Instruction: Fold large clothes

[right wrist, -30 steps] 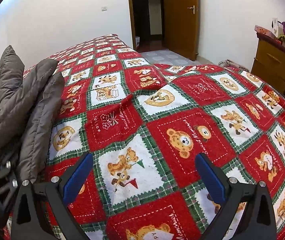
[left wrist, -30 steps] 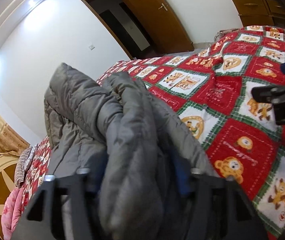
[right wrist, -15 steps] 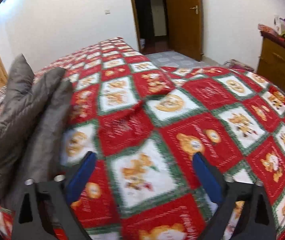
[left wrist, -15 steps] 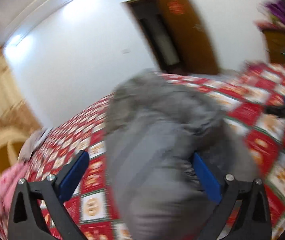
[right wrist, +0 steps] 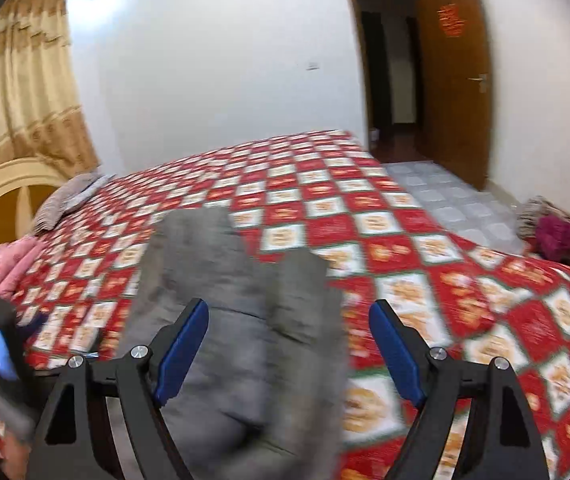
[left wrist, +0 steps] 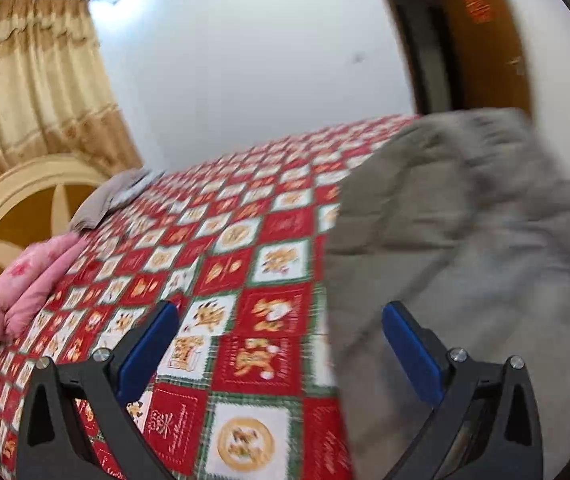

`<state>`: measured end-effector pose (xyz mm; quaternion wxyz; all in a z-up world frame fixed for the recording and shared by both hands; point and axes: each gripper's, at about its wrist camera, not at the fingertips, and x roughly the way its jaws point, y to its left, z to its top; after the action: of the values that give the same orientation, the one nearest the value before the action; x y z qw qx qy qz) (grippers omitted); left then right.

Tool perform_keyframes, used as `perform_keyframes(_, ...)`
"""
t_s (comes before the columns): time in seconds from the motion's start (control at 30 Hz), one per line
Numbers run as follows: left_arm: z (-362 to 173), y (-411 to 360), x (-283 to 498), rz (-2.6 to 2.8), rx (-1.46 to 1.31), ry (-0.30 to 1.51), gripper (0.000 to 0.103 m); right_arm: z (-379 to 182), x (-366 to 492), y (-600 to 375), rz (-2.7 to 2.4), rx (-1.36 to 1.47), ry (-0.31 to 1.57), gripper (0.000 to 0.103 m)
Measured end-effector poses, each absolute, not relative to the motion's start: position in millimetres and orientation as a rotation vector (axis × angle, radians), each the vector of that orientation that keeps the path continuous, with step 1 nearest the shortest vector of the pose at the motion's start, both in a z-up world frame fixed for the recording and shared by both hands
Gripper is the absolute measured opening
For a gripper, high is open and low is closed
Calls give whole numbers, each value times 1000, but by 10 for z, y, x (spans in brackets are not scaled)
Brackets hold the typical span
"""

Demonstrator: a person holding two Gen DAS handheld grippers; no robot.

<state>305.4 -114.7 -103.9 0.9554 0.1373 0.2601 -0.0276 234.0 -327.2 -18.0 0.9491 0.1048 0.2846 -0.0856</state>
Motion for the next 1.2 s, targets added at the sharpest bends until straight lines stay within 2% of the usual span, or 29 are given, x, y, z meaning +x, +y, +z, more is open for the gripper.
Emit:
perform_keyframes(0.2,-1137,-944,3556,39,151,622,103,-288,2972,-3016,-170,210,704,83)
perform_keyframes(0.3,-1199,-1019,3608,-17,128,661,103,-536,3110,-3034,-255,129,778,83)
perform_keyframes(0.4,-1225,-1160,3543,-53,129,647,103,-803,3069,-3258,-292,164,812,83)
perform_keyframes(0.67,-1182,-1539,3469,-115,131,638,103,-1133,2842,-3720,-323,238,801,83)
perform_keyframes(0.9,-1148,-1995,3241,-142,317,532,103,-1306,2674,-3934,-328,294,801,83)
perform_keyframes(1.2,-1328,-2071,3292,-153,349,559,103,-1593,2645,-4054,-292,351,792,84)
